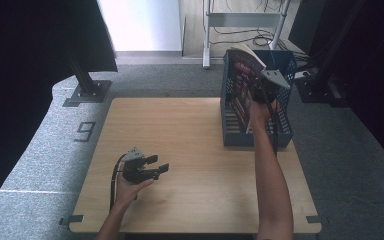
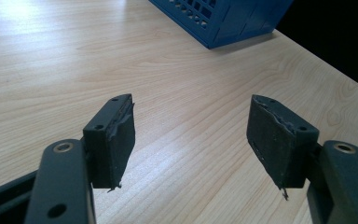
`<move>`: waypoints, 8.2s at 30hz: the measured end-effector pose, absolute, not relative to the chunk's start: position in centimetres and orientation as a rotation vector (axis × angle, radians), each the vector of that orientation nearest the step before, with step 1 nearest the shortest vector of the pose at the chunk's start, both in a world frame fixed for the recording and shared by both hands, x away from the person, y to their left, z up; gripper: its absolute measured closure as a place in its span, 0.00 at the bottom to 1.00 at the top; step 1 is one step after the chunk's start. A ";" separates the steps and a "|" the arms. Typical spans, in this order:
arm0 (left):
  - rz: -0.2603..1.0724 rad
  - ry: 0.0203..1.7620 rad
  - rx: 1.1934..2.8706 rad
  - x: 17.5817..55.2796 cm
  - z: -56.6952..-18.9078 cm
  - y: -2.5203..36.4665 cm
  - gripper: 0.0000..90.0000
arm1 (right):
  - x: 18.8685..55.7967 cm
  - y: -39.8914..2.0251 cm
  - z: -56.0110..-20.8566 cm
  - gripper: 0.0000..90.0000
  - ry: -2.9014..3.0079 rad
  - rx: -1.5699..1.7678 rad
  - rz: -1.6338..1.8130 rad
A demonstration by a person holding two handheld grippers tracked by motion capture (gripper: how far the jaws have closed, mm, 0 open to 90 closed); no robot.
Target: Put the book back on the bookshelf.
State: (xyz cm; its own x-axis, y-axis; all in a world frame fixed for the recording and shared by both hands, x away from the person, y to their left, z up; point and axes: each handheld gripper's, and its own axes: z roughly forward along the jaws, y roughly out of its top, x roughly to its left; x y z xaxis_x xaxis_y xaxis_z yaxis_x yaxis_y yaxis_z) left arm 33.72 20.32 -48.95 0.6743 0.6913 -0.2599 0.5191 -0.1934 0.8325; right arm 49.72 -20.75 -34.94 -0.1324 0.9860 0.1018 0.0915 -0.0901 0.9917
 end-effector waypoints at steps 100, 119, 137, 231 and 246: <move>0.227 0.957 1.841 33.7 -48.8 21.1 0.36 | 52.4 -18.3 -41.8 0.91 1.407 1.372 1.200; 0.221 0.982 1.831 34.2 -49.3 21.8 0.36 | 54.6 -17.6 -42.4 0.90 1.369 1.348 1.212; 0.220 0.965 1.850 33.9 -49.3 21.2 0.36 | 52.7 -17.2 -42.4 0.72 1.539 1.245 1.294; 0.246 0.975 1.886 33.4 -49.3 21.0 0.36 | 35.2 -19.6 -46.7 0.49 1.798 1.181 1.509; 0.243 0.978 1.892 33.4 -49.4 20.9 0.36 | 33.3 -20.8 -50.7 0.49 1.880 1.239 1.466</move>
State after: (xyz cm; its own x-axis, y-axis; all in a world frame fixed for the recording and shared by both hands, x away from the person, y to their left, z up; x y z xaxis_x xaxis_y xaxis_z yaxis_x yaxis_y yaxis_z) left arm 33.43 20.93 -49.42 0.6589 0.7165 -0.2290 0.5258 -0.2210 0.8214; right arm 33.34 -20.80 -50.70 -0.4944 0.8525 0.1699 0.3725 0.0311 0.9275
